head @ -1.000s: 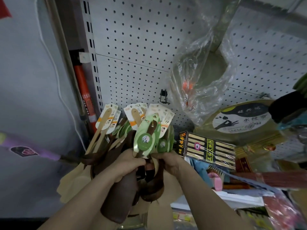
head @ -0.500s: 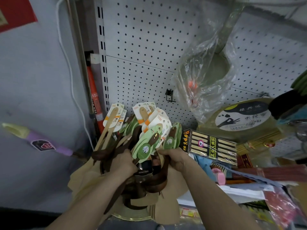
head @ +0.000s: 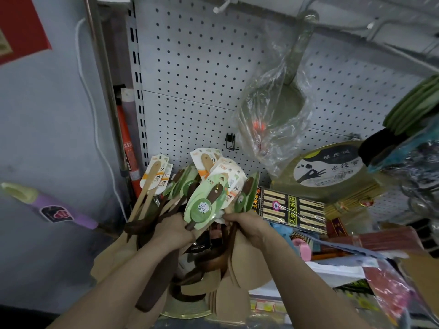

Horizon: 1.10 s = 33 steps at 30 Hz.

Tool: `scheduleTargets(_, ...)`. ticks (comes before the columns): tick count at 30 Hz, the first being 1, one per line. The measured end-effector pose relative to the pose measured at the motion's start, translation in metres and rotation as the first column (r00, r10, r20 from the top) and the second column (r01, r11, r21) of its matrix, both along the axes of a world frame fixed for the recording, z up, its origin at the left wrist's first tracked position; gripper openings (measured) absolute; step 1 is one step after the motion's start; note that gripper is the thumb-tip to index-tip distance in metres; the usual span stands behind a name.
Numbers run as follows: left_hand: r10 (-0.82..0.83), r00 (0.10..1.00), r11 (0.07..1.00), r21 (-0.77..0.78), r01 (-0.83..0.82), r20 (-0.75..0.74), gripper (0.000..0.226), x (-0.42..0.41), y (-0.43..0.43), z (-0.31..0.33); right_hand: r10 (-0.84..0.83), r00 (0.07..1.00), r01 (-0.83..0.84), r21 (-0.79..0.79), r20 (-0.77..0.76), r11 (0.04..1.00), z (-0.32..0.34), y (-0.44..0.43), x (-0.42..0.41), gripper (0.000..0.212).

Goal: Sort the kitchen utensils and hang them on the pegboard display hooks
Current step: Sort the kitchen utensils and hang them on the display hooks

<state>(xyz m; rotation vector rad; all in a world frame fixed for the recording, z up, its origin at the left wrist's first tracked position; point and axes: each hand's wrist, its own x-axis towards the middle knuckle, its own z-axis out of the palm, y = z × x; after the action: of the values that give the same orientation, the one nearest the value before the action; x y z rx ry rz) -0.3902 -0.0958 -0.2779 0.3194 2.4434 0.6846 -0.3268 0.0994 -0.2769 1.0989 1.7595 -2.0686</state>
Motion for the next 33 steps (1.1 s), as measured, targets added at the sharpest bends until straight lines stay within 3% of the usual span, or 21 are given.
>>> scheduleTargets(2,0.055,0.996,0.994,0.089,-0.062,0.074,0.036,-0.002,0.003,0.007,0.027,0.999,-0.028,-0.022,-0.032,0.999,0.005,-0.006,-0.002,0.031)
scheduleTargets(6,0.167,0.969,0.947,0.246,-0.209,0.181,0.052,-0.008,0.009,0.017,0.136,0.990,-0.139,0.062,0.048,0.988,0.011,-0.020,-0.001,0.051)
scheduleTargets(9,0.259,0.919,0.862,0.357,-0.359,0.298,0.039,-0.009,0.007,0.020,0.290,0.953,-0.294,0.046,0.087,0.955,0.016,-0.028,0.005,0.065)
scheduleTargets(12,0.240,0.877,0.805,0.419,-0.419,0.415,0.024,0.000,0.003,0.024,0.385,0.923,-0.385,-0.038,0.013,0.922,0.024,-0.031,0.008,0.018)
scheduleTargets(13,0.217,0.846,0.788,0.424,-0.446,0.487,0.021,0.004,0.002,0.025,0.390,0.921,-0.389,-0.074,0.007,0.918,0.029,-0.032,0.008,0.012)
scheduleTargets(17,0.173,0.703,0.707,0.410,-0.577,0.690,0.017,0.011,-0.002,0.026,0.365,0.931,-0.363,-0.121,-0.004,0.924,0.031,-0.036,0.007,0.022)
scheduleTargets(22,0.147,0.712,0.657,0.470,-0.589,0.686,0.027,0.019,-0.009,0.039,0.182,0.983,-0.184,-0.170,-0.027,0.968,0.017,-0.045,0.016,0.028)
scheduleTargets(25,0.091,0.723,0.679,0.489,-0.548,0.685,0.020,0.024,-0.011,0.044,0.133,0.990,-0.139,-0.121,-0.055,0.983,0.014,-0.052,0.023,0.030)
scheduleTargets(29,0.091,0.756,0.670,0.522,-0.528,0.648,0.010,0.033,-0.010,0.052,0.096,0.993,-0.104,-0.138,-0.065,0.985,0.021,-0.054,0.034,0.006)
scheduleTargets(33,0.104,0.777,0.666,0.537,-0.518,0.620,0.020,0.047,-0.008,0.052,0.045,0.997,-0.051,-0.106,-0.062,0.993,0.030,-0.044,0.053,0.007)
